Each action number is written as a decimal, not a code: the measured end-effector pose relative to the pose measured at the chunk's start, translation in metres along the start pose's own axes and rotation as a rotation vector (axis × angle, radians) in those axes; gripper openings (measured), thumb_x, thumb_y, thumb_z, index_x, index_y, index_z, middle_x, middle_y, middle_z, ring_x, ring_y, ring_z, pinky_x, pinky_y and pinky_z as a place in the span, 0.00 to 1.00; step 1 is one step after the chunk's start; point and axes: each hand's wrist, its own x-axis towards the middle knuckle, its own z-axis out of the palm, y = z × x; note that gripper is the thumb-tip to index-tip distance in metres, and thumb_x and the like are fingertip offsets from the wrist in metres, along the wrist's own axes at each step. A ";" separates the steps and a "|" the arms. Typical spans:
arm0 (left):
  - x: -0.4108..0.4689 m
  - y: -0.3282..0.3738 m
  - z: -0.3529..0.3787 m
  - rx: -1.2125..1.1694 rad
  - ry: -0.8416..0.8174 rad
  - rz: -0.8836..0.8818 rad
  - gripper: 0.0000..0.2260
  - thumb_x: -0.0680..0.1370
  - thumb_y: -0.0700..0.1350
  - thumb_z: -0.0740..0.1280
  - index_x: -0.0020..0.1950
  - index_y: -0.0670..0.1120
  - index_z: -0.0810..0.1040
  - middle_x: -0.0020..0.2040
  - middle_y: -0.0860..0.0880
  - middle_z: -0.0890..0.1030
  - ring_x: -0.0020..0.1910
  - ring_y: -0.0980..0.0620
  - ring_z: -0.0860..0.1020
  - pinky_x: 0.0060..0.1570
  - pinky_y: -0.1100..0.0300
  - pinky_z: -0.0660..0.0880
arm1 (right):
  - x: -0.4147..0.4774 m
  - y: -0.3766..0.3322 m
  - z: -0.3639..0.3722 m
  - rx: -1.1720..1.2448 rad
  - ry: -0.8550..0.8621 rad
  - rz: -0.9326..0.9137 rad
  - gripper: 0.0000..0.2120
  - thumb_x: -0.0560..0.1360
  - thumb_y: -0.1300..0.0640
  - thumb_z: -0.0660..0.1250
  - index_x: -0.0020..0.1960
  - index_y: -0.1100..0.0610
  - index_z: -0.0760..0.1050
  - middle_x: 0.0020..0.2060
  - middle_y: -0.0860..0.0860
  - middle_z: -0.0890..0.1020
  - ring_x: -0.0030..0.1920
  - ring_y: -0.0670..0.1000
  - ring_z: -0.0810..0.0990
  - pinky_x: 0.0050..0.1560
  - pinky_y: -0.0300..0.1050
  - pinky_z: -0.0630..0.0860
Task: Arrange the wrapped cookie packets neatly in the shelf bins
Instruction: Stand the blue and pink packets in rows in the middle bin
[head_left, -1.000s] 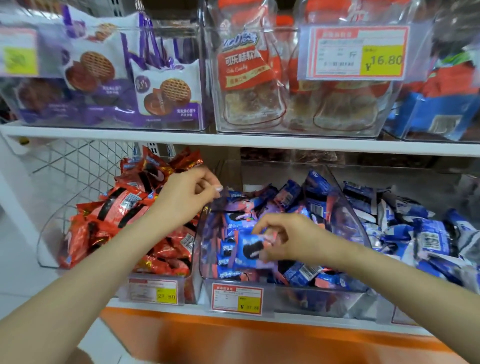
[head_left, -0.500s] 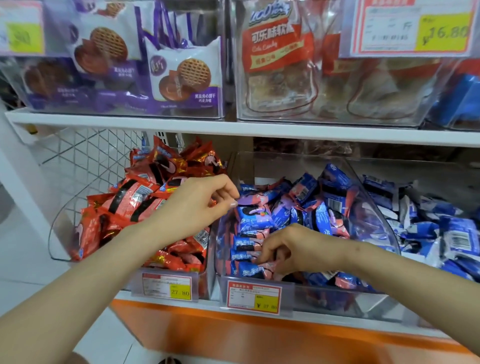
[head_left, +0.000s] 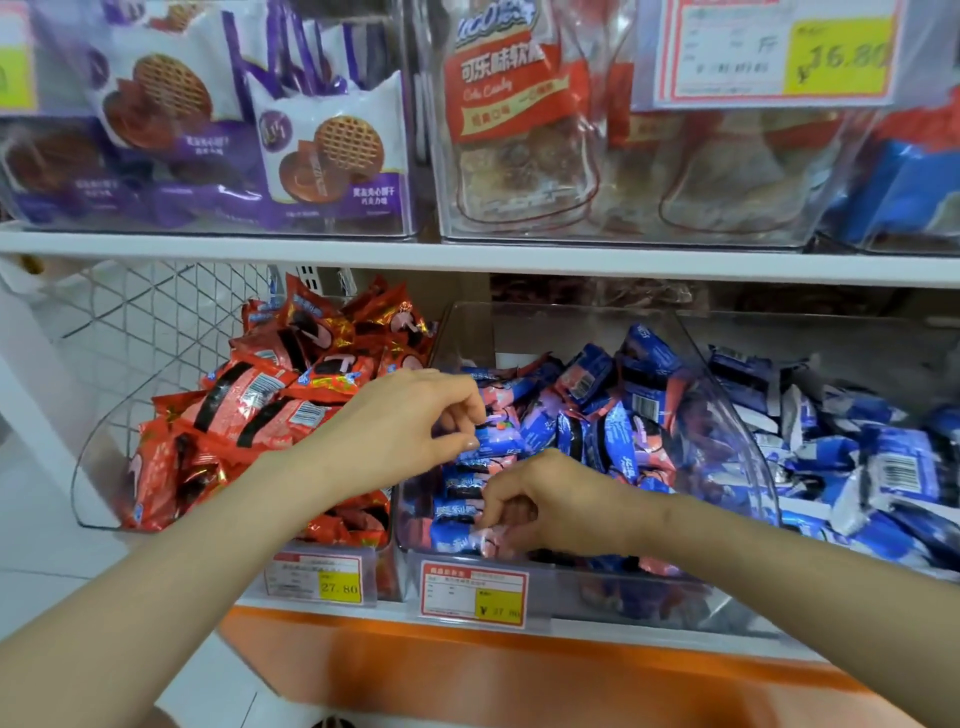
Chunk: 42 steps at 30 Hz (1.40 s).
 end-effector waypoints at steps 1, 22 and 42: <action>0.002 0.000 0.001 -0.019 0.027 -0.012 0.06 0.74 0.44 0.70 0.48 0.52 0.76 0.41 0.60 0.78 0.42 0.63 0.76 0.45 0.63 0.73 | -0.002 -0.003 -0.008 0.049 0.040 0.030 0.05 0.71 0.65 0.71 0.47 0.62 0.80 0.37 0.50 0.80 0.31 0.37 0.73 0.34 0.28 0.66; 0.035 0.023 0.035 0.408 -0.774 -0.045 0.19 0.68 0.55 0.74 0.53 0.48 0.74 0.51 0.51 0.79 0.51 0.49 0.76 0.40 0.58 0.65 | -0.065 0.039 -0.094 -0.106 0.760 0.380 0.10 0.67 0.58 0.76 0.47 0.58 0.82 0.38 0.51 0.82 0.42 0.49 0.80 0.44 0.43 0.74; 0.011 -0.001 -0.019 0.096 0.071 -0.063 0.05 0.75 0.46 0.68 0.49 0.48 0.77 0.40 0.59 0.72 0.42 0.56 0.76 0.46 0.53 0.75 | -0.025 0.002 -0.022 -0.071 0.179 0.008 0.07 0.68 0.59 0.75 0.46 0.56 0.83 0.38 0.46 0.82 0.37 0.41 0.76 0.43 0.37 0.74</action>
